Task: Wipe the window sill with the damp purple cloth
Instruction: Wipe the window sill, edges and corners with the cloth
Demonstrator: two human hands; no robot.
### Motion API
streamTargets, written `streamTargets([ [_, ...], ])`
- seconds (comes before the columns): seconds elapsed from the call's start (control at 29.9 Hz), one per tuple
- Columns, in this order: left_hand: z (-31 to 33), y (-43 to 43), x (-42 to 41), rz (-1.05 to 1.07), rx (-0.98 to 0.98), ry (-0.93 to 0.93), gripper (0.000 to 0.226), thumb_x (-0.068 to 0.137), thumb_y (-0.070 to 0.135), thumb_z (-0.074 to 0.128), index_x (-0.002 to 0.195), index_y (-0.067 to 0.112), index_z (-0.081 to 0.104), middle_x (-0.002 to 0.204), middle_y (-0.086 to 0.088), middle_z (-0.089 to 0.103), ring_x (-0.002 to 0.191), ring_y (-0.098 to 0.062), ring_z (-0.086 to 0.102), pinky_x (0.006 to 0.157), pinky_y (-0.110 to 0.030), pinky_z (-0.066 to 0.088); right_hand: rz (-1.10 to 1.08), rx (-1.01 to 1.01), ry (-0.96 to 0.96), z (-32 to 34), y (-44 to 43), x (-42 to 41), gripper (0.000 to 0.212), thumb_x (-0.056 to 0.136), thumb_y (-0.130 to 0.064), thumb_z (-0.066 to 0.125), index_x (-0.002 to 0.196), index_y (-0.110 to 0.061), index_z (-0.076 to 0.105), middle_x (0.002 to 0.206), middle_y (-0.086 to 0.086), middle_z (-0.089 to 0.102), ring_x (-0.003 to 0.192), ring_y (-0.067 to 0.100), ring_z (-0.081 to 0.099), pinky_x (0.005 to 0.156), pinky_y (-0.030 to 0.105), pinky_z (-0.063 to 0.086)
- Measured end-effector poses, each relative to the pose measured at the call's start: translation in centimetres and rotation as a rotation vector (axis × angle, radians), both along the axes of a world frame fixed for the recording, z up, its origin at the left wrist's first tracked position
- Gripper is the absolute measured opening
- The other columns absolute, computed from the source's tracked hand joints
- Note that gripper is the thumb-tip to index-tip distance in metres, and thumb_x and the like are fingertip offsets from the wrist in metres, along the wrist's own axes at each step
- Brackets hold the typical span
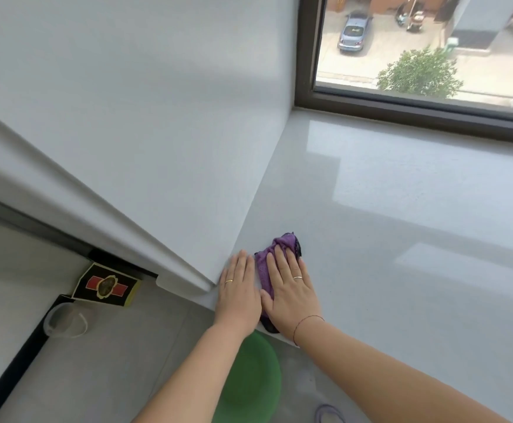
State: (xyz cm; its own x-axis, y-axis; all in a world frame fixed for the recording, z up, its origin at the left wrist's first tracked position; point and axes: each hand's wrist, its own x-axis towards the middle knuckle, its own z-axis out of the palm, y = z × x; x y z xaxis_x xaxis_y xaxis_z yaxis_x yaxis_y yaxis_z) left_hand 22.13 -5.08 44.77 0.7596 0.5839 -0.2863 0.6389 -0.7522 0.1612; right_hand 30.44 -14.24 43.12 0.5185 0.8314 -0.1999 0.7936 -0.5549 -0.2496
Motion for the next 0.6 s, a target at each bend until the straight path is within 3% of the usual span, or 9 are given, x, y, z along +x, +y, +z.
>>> streamTargets([
  [0.13,-0.4,0.5,-0.2,-0.029,-0.015,0.010,0.058,0.100,0.020,0.023,0.150,0.011,-0.007,0.158,-0.005,-0.015,0.145,-0.018,-0.016,0.119,-0.033,-0.007,0.013,-0.008,-0.012,0.1,-1.1,-1.7,0.078,0.087,-0.058,0.005,0.150,-0.014,-0.008,0.156,0.002,-0.020,0.137,0.021,-0.032,0.113,0.039,-0.024],
  [0.23,-0.4,0.7,-0.2,-0.037,-0.053,0.012,0.060,0.099,0.016,0.025,0.150,0.011,-0.007,0.158,-0.005,-0.016,0.145,-0.018,-0.016,0.119,-0.031,-0.009,0.006,-0.016,0.005,0.5,-2.2,-3.2,0.082,0.087,-0.063,0.015,0.150,-0.014,-0.004,0.155,0.003,-0.018,0.139,0.025,-0.028,0.114,0.040,-0.021],
  [0.3,-0.3,0.9,-0.4,-0.067,-0.071,0.027,0.062,0.098,0.015,0.027,0.150,0.010,-0.007,0.158,-0.006,-0.016,0.145,-0.019,-0.017,0.119,-0.031,-0.010,-0.015,-0.017,-0.041,1.1,-2.7,-4.4,0.086,0.086,-0.064,0.035,0.149,-0.010,0.018,0.157,0.009,0.007,0.145,0.030,-0.001,0.114,0.039,-0.010],
  [0.37,-0.1,1.3,-0.8,-0.110,-0.086,0.033,0.062,0.099,0.016,0.028,0.150,0.009,-0.007,0.158,-0.007,-0.016,0.145,-0.020,-0.016,0.119,-0.031,-0.009,-0.072,-0.013,-0.076,1.6,-2.8,-5.8,0.084,0.074,-0.061,0.062,0.138,-0.009,0.047,0.146,0.011,0.042,0.136,0.030,0.038,0.112,0.038,0.005],
  [0.43,0.2,1.6,-1.1,-0.164,-0.077,0.044,0.062,0.099,0.016,0.028,0.150,0.006,-0.006,0.158,-0.010,-0.014,0.146,-0.022,-0.014,0.119,-0.031,-0.007,-0.147,0.018,-0.117,1.8,-2.8,-7.1,0.079,0.063,-0.048,0.078,0.130,-0.011,0.057,0.137,0.009,0.054,0.126,0.027,0.052,0.112,0.040,0.016],
  [0.5,0.5,1.6,-1.9,-0.227,-0.045,0.075,0.062,0.099,0.017,0.028,0.149,0.004,-0.006,0.158,-0.012,-0.013,0.146,-0.023,-0.012,0.120,-0.033,-0.005,-0.213,-0.033,-0.103,2.2,-2.9,-8.6,0.076,0.066,-0.030,0.078,0.135,-0.013,0.051,0.142,0.008,0.049,0.130,0.027,0.048,0.115,0.043,0.025],
  [0.6,1.0,1.0,-4.6,-0.351,-0.038,0.034,0.061,0.100,0.015,0.031,0.150,0.006,-0.003,0.159,-0.009,-0.010,0.147,-0.021,-0.009,0.120,-0.032,-0.004,-0.289,-0.061,-0.050,2.1,-2.9,-11.2,0.069,0.093,-0.013,0.041,0.152,-0.015,0.004,0.160,0.004,0.001,0.148,0.026,0.001,0.119,0.038,-0.003],
])
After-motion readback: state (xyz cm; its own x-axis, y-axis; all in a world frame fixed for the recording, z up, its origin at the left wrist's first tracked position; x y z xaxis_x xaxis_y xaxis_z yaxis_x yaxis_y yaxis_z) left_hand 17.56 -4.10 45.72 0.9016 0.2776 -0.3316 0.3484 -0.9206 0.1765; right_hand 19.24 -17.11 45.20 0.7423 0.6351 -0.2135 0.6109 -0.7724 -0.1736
